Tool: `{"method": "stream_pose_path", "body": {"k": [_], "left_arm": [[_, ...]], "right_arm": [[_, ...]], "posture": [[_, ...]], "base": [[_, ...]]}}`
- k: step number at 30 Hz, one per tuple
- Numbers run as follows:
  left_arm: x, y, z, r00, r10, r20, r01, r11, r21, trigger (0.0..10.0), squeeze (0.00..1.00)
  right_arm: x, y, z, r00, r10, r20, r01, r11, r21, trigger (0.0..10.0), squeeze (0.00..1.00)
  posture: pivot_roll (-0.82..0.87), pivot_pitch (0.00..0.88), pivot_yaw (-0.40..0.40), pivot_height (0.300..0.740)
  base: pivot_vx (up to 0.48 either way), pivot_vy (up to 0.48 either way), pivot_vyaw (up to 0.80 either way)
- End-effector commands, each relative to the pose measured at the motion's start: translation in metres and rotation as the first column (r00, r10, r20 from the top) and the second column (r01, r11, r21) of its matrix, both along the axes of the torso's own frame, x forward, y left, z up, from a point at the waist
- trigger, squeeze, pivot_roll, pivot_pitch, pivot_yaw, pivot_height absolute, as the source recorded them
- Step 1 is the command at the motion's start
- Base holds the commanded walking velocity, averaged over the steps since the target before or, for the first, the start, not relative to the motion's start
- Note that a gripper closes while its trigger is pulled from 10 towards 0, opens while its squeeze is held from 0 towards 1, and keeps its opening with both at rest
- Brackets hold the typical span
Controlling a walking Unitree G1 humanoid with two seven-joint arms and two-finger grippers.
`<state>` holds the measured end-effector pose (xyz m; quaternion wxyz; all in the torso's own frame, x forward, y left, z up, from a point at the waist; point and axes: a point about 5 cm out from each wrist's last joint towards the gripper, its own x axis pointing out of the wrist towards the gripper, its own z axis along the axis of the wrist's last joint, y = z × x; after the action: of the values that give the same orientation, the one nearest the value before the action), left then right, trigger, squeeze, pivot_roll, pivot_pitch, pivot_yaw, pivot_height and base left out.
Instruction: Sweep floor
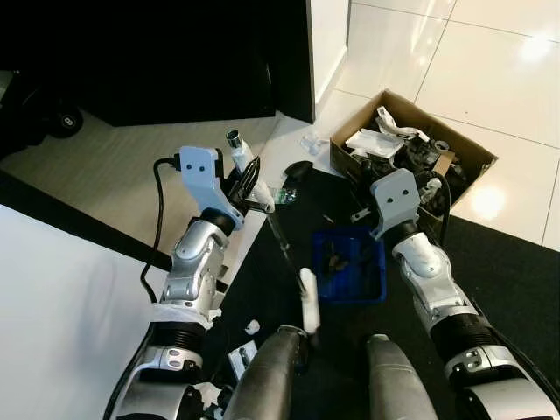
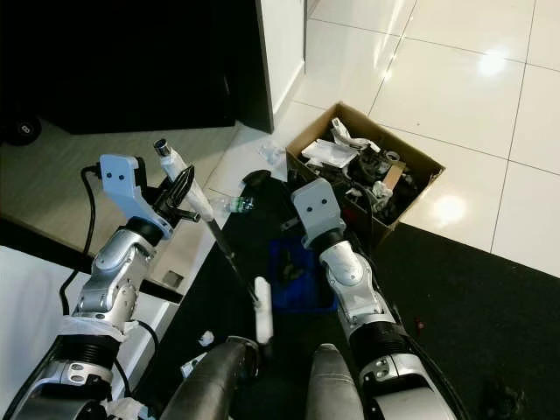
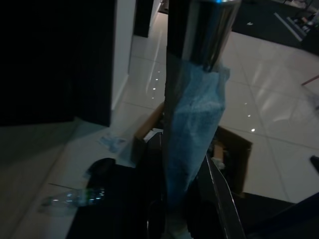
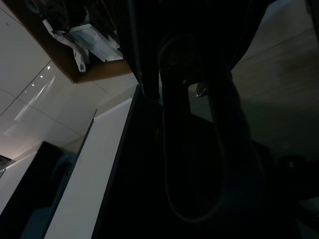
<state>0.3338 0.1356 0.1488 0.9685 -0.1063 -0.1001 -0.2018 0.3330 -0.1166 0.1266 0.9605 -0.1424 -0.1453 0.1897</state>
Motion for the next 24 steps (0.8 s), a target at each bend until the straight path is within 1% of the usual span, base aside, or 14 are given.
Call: {"method": "stream_pose_path", "body": {"k": [1,3,4,5,9,14,15,16,17,19,21,22,23,24], "left_arm": [[-0.001,0.002,0.006,0.999,0.005,0.032,-0.003,0.999,-0.047,10.0,0.00],[-0.001,0.002,0.017,0.997,-0.026,0.069,0.030,0.998,-0.060,10.0,0.00],[-0.001,0.002,0.017,0.997,-0.026,0.069,0.030,0.998,-0.060,10.0,0.00],[-0.003,0.004,0.027,0.994,-0.048,0.101,0.055,0.996,-0.066,10.0,0.00],[-0.006,0.006,0.035,0.989,-0.068,0.130,0.076,0.995,-0.059,10.0,0.00],[-0.014,0.016,0.057,0.973,-0.125,0.193,0.134,0.990,-0.033,10.0,0.00],[-0.014,0.016,0.057,0.973,-0.125,0.193,0.134,0.990,-0.033,10.0,0.00],[-0.020,0.024,0.066,0.965,-0.153,0.214,0.157,0.988,0.002,10.0,0.00],[-0.020,0.024,0.066,0.965,-0.153,0.214,0.157,0.988,0.002,10.0,0.00],[-0.026,0.037,0.077,0.956,-0.177,0.235,0.165,0.984,0.070,10.0,0.00],[-0.031,0.051,0.091,0.949,-0.179,0.260,0.155,0.982,0.112,10.0,0.00],[-0.031,0.051,0.091,0.949,-0.179,0.260,0.155,0.982,0.112,10.0,0.00],[-0.034,0.065,0.107,0.942,-0.162,0.293,0.128,0.983,0.130,10.0,0.00],[-0.035,0.074,0.118,0.938,-0.135,0.318,0.097,0.987,0.132,10.0,0.00]], "right_arm": [[-0.006,0.009,-0.014,0.998,0.027,-0.053,-0.027,1.000,0.014,10.0,0.00],[-0.005,0.010,-0.014,0.998,0.029,-0.052,-0.028,1.000,0.014,10.0,0.00],[-0.005,0.010,-0.014,0.998,0.029,-0.052,-0.028,1.000,0.014,10.0,0.00],[-0.005,0.009,-0.014,0.998,0.029,-0.053,-0.028,1.000,0.013,10.0,0.00],[-0.005,0.009,-0.015,0.998,0.027,-0.055,-0.027,1.000,0.013,10.0,0.00],[-0.004,0.006,-0.015,0.998,0.019,-0.054,-0.018,1.000,0.015,10.0,0.00],[-0.004,0.006,-0.015,0.998,0.019,-0.054,-0.018,1.000,0.015,10.0,0.00],[-0.003,0.005,-0.013,0.999,0.013,-0.047,-0.012,1.000,0.017,10.0,0.00],[-0.003,0.005,-0.013,0.999,0.013,-0.047,-0.012,1.000,0.017,10.0,0.00],[-0.001,0.002,-0.008,1.000,0.002,-0.024,-0.001,1.000,0.025,10.0,0.00],[0.001,-0.003,0.001,1.000,-0.021,0.014,0.020,0.999,0.042,10.0,0.00],[0.001,-0.003,0.001,1.000,-0.021,0.014,0.020,0.999,0.042,10.0,0.00],[0.004,-0.008,0.009,0.997,-0.051,0.050,0.048,0.997,0.061,10.0,0.00],[0.006,-0.011,0.013,0.995,-0.069,0.068,0.064,0.996,0.070,10.0,0.00]], "posture": [[-0.08,0.273,0.166,0.740],[-0.07,0.266,0.163,0.740],[-0.07,0.266,0.163,0.740],[-0.07,0.258,0.163,0.740],[-0.06,0.246,0.163,0.740],[-0.05,0.224,0.165,0.740],[-0.05,0.224,0.165,0.740],[-0.05,0.216,0.166,0.740],[-0.05,0.216,0.166,0.740],[-0.04,0.200,0.169,0.740],[-0.03,0.192,0.171,0.740],[-0.03,0.192,0.171,0.740],[-0.02,0.177,0.174,0.740],[-0.01,0.171,0.174,0.740]], "base": [[0.000,0.000,0.00],[0.000,0.000,0.00],[0.000,0.000,0.00],[0.000,0.000,0.00],[0.000,0.000,0.00],[0.000,0.000,0.00],[0.000,0.000,0.00],[0.000,0.000,0.00],[0.000,0.000,0.00],[0.000,0.000,0.00],[0.000,0.000,0.00],[0.000,0.000,0.00],[0.000,0.000,0.00],[0.000,0.000,0.00]]}}
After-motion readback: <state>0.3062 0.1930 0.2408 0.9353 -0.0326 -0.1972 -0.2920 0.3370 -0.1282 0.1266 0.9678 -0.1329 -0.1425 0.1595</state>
